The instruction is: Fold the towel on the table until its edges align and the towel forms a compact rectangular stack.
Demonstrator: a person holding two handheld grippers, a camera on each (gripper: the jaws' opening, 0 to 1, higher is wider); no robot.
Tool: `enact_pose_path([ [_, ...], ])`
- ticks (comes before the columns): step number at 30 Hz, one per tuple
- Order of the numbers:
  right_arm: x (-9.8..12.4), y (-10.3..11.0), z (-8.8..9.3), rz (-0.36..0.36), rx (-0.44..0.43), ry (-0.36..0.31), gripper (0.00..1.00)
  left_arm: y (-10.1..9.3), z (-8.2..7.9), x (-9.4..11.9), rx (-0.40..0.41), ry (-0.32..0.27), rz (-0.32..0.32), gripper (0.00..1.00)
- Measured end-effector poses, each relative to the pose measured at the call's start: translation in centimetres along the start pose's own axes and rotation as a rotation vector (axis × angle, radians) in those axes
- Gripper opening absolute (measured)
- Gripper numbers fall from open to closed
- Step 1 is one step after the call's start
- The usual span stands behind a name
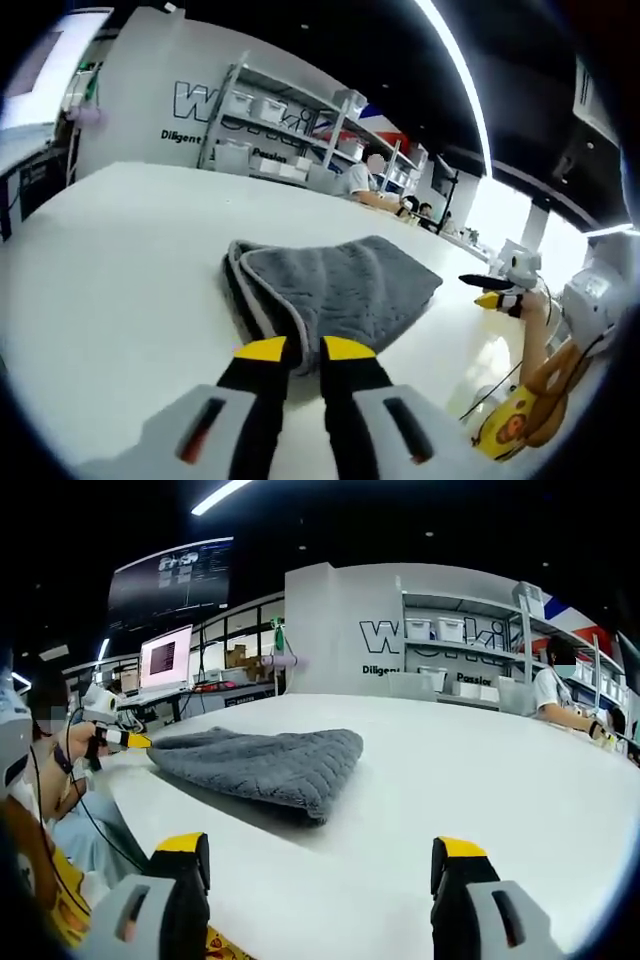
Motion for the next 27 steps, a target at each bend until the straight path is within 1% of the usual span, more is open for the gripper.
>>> enact_pose_path([
  [1,0.0,0.0,0.0,-0.003,0.000,-0.003,0.96,0.0,0.0,0.0,0.000,0.000,0.000,0.15],
  [2,-0.1,0.0,0.0,-0.004,0.001,-0.003,0.96,-0.6,-0.6,0.8,-0.030,-0.026,-0.008,0.16],
  [7,-0.2,-0.1,0.1,-0.005,-0.002,0.001,0.96,-1.8,-0.9,1.8,-0.106,-0.023,-0.016,0.28],
  [8,-0.2,-0.1,0.1,-0.005,-0.003,0.001,0.96,-2.1,-1.0,2.0,-0.124,-0.021,-0.017,0.33],
  [9,-0.2,-0.1,0.2,-0.005,-0.003,0.002,0.96,-2.3,-1.0,2.1,-0.136,-0.018,-0.015,0.35],
  [12,-0.3,-0.2,0.2,-0.005,-0.005,0.002,0.96,-2.7,-1.0,2.6,-0.173,-0.001,-0.027,0.41],
  [14,-0.3,-0.3,0.2,-0.004,-0.006,0.002,0.96,-3.0,-1.0,2.8,-0.199,0.009,-0.039,0.48],
  [16,-0.3,-0.3,0.3,-0.004,-0.008,0.004,0.96,-3.2,-0.9,3.1,-0.225,0.022,-0.057,0.53],
  [19,-0.4,-0.3,0.3,-0.007,-0.007,0.006,0.96,-3.5,-0.9,3.3,-0.247,0.027,-0.066,0.59],
  [22,-0.5,-0.3,0.3,-0.010,-0.008,0.006,0.97,-3.6,-0.7,3.5,-0.262,0.041,-0.073,0.68],
  [23,-0.5,-0.3,0.3,-0.010,-0.008,0.005,0.97,-3.5,-0.6,3.7,-0.272,0.055,-0.084,0.72],
  [27,-0.4,-0.4,0.2,-0.008,-0.011,0.000,0.97,-3.1,0.2,4.1,-0.307,0.110,-0.132,0.80],
])
Point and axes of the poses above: the point that each gripper's makers call its tool centre point, and the gripper's own axes: x roughly backward along the fingers, y roughly to its left, z roughly out of its underside, the point moved 9 cm from there along x, roughly backward along the fingers, and after that the axes turned 1 degree about -x, right-handed, at the moved point
